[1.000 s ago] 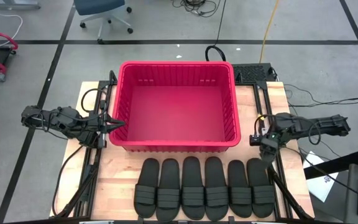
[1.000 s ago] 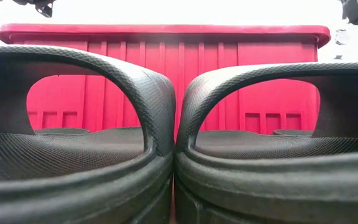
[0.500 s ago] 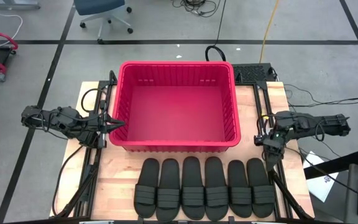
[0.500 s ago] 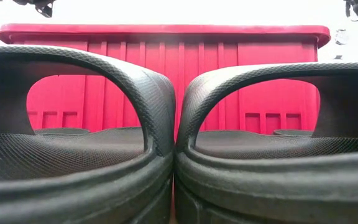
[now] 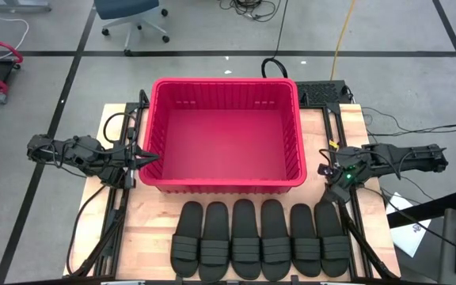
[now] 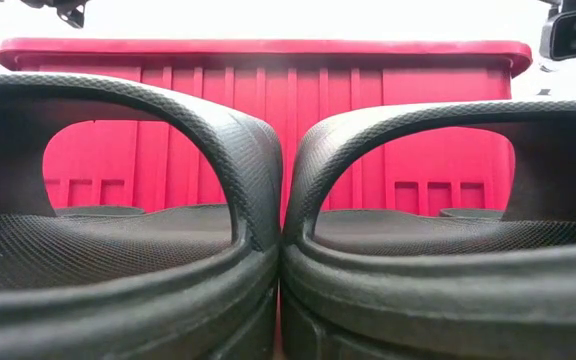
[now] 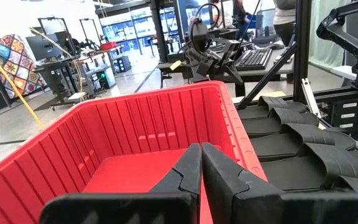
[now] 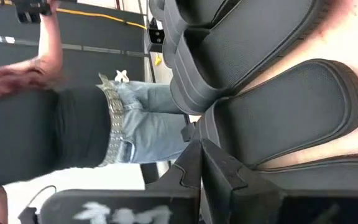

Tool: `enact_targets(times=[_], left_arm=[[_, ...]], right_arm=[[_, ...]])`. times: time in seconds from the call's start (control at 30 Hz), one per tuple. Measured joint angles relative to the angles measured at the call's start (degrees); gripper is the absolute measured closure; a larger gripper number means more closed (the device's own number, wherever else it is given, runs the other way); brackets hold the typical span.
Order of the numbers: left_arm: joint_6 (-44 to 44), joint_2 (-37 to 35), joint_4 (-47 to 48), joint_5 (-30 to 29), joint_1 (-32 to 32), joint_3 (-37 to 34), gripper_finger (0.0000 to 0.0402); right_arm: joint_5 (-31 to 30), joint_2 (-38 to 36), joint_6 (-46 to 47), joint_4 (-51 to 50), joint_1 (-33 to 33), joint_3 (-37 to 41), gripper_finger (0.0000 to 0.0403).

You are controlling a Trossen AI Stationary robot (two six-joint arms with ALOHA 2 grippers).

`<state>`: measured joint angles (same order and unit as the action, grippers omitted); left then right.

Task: Pick and place slides into bin
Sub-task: Put the black slide into the red bin

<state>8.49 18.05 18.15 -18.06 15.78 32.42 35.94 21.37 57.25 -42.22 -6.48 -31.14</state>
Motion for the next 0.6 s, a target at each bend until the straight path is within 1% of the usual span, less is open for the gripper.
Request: enact_targets(times=[0.2,0.33,0.43,0.5,0.6], left_arm=[[0.0,0.0,0.0,0.0,0.0,0.0,0.0382],[0.0,0.0,0.0,0.0,0.0,0.0,0.0382],[0.0,0.0,0.0,0.0,0.0,0.0,0.0382],[-0.1,0.0,0.0,0.0,0.0,0.0,0.0382],[-0.2,0.0,0.0,0.0,0.0,0.0,0.0382]], right_arm=[[-0.2,0.0,-2.9,1.0,0.0,0.5,0.0397],[0.0,0.0,-0.9,1.8,0.0,2.7,0.0394],[0.7,0.0,-0.5,1.9,0.0,4.7,0.0384],[1.8,0.1,0.9,4.5,0.0,6.3,0.0373],[3.8,0.2,3.2,13.3,0.0,8.8,0.0351]])
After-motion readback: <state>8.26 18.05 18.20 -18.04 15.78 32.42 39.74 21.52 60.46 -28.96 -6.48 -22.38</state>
